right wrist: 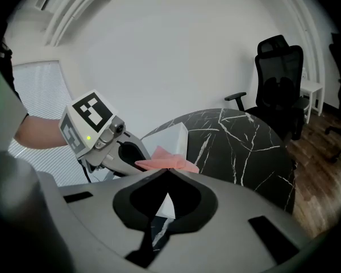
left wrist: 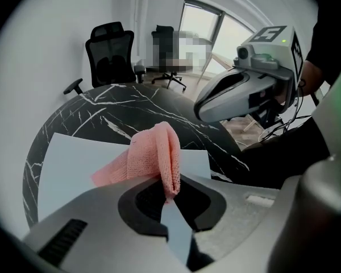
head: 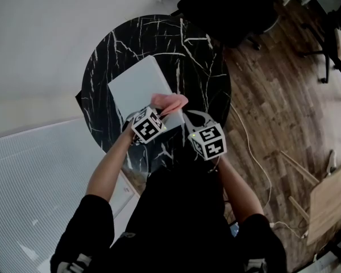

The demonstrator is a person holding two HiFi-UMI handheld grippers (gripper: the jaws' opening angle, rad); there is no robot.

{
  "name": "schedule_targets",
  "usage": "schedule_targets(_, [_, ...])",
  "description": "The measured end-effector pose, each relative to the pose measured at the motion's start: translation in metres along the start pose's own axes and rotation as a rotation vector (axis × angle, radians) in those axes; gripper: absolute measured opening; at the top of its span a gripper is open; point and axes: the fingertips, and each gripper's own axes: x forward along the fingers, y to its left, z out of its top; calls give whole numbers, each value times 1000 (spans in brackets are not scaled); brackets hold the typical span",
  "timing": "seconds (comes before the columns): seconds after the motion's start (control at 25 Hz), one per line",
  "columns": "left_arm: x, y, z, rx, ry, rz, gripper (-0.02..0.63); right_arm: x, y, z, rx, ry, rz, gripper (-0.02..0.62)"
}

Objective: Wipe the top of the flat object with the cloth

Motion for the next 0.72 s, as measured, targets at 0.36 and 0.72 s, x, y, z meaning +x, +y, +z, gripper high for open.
schedule_targets(0.36, [6,-38,0,-21,-1,-55,20,-7,-4,1,-1,-11,5,-6])
schedule_targets(0.72, [11,-63,0,-43,-15,-72,20,-14,-8,-3,-2,-11,10,-5])
